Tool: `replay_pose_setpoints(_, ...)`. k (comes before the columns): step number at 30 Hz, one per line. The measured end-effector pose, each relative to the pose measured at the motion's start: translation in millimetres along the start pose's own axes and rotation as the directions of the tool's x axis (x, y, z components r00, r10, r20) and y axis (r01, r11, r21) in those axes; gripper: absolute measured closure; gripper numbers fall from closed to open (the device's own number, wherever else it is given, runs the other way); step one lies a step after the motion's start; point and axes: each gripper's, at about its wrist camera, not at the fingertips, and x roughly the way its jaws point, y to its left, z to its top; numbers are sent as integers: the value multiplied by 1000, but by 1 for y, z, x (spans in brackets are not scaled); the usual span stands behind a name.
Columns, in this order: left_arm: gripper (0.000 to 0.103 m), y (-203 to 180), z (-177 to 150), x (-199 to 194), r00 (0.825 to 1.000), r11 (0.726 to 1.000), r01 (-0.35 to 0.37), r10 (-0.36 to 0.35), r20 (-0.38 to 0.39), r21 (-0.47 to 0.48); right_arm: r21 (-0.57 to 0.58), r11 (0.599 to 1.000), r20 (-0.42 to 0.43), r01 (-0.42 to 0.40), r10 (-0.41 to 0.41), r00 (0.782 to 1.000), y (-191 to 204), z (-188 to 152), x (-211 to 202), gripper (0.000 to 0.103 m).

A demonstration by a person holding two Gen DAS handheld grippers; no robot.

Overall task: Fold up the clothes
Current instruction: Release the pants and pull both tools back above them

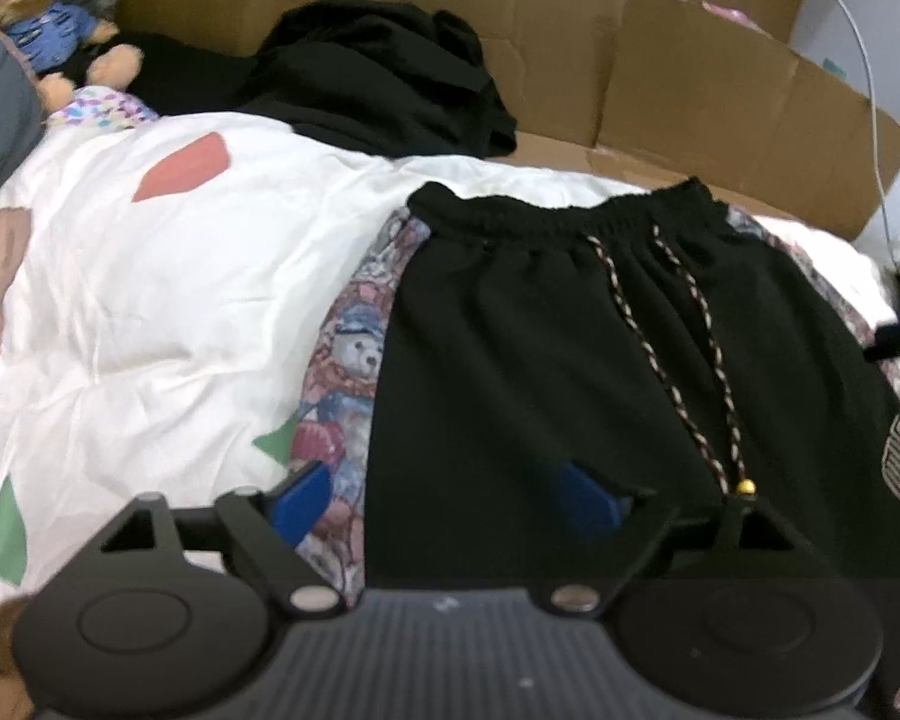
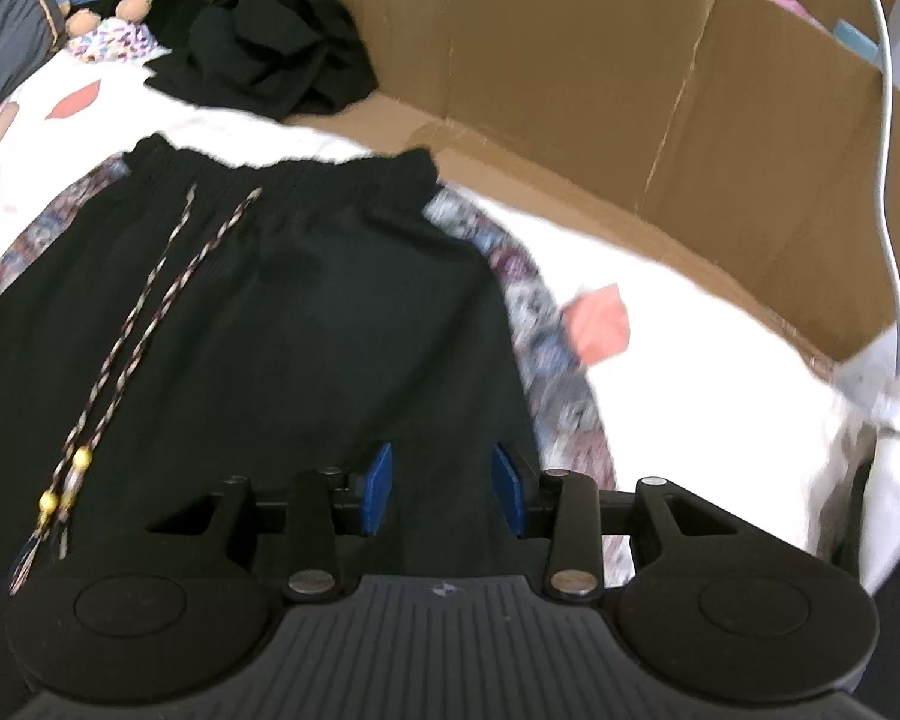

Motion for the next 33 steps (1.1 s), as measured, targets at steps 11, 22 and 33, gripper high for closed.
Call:
replay_pose_setpoints(11, 8, -16, -11, -50, 990, 996, -87, 85, -114, -7, -32, 993, -110, -115, 111, 988, 41, -18, -52, 61)
replay_pose_setpoints(22, 4, -38, -13, -117, 970, 992, -106, 118, -212, 67, -211, 955, -153, -206, 176, 972, 83, 18, -143, 42)
replay_pose_setpoints(33, 4, -41, -21, -169, 962, 993, -110, 98, -255, -33, -192, 963, -114, -189, 169, 979, 109, 3, -186, 26)
